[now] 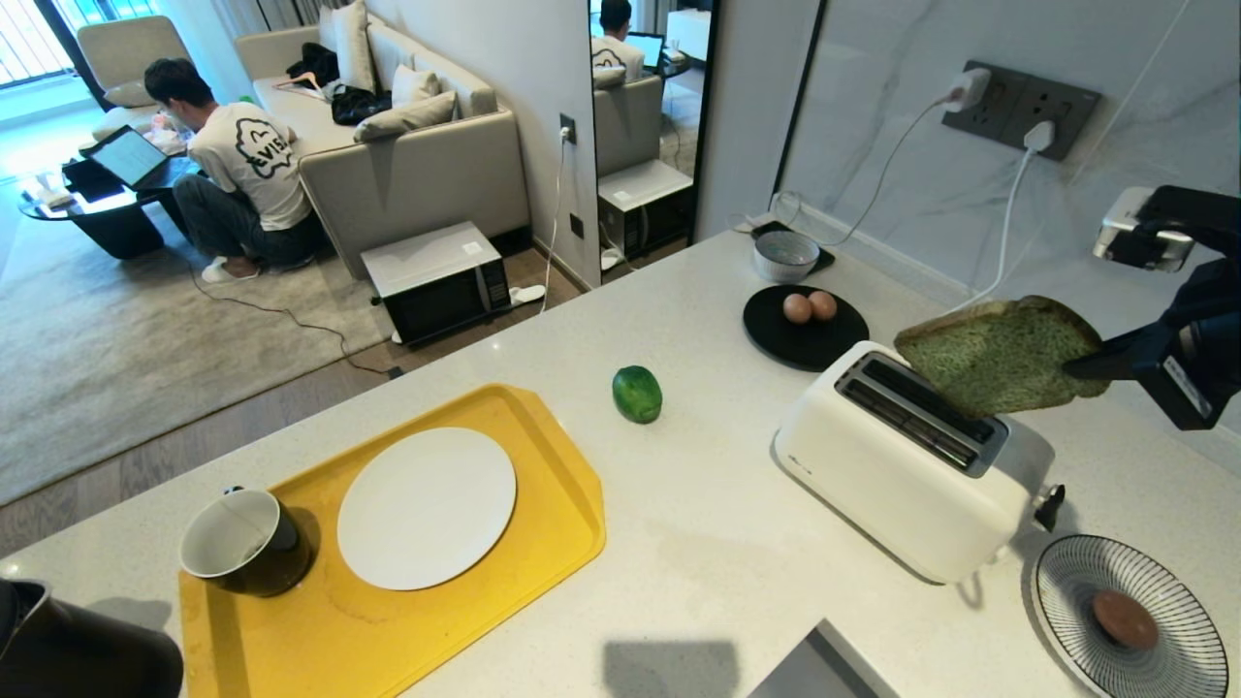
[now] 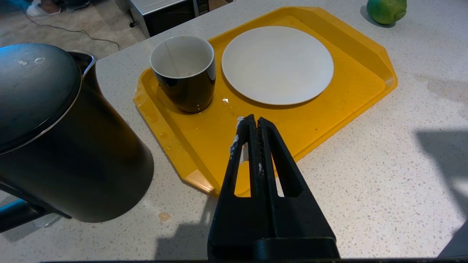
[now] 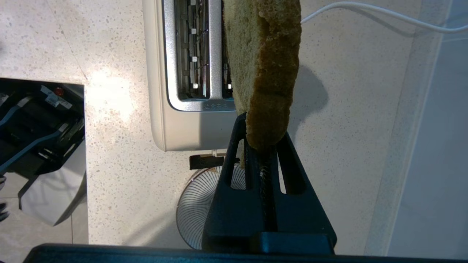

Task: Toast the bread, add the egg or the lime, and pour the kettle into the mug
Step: Put the bread slices in the toaster

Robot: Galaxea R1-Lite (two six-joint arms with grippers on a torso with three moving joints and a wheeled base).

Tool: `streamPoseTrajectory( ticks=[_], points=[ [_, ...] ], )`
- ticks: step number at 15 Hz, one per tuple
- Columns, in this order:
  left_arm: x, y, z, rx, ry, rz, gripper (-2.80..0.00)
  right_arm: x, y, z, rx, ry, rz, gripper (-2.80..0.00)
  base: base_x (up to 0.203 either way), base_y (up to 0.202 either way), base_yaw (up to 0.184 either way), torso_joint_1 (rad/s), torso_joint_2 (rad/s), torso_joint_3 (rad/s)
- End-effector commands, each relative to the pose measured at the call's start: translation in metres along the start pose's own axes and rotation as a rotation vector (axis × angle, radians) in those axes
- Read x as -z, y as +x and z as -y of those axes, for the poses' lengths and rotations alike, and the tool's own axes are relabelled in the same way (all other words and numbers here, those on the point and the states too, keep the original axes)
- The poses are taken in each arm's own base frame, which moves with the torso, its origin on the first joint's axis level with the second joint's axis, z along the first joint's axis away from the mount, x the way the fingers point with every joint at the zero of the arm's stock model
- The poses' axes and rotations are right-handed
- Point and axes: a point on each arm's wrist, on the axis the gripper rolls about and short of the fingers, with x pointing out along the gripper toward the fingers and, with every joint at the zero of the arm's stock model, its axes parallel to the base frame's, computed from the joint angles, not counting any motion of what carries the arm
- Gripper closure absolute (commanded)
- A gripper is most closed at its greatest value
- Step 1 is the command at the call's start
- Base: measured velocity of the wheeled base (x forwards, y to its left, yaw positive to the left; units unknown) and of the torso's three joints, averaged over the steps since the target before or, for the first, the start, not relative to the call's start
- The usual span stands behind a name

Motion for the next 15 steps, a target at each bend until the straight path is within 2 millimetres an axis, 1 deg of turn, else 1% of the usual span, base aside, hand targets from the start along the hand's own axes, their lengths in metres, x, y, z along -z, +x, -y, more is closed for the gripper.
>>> streamPoseTrajectory(
  ticks=[1,9,15],
  points=[
    [0.000,0.000,0.000,0.001,0.000,-0.001,0.00,0.000,0.013,0.001,-0.026,-0.004,-0.026,0.00,0.000,0.000,0.000,0.000,0.00,0.000],
    [0.000,0.000,0.000,0.000,0.000,-0.001,0.00,-0.001,0.035,0.004,-0.053,0.000,-0.062,0.00,0.000,0.000,0.000,0.000,0.00,0.000],
    [0.000,0.000,0.000,0.000,0.000,-0.001,0.00,0.004,0.051,0.008,-0.047,0.010,-0.121,0.00,0.000,0.000,0.000,0.000,0.00,0.000]
  ],
)
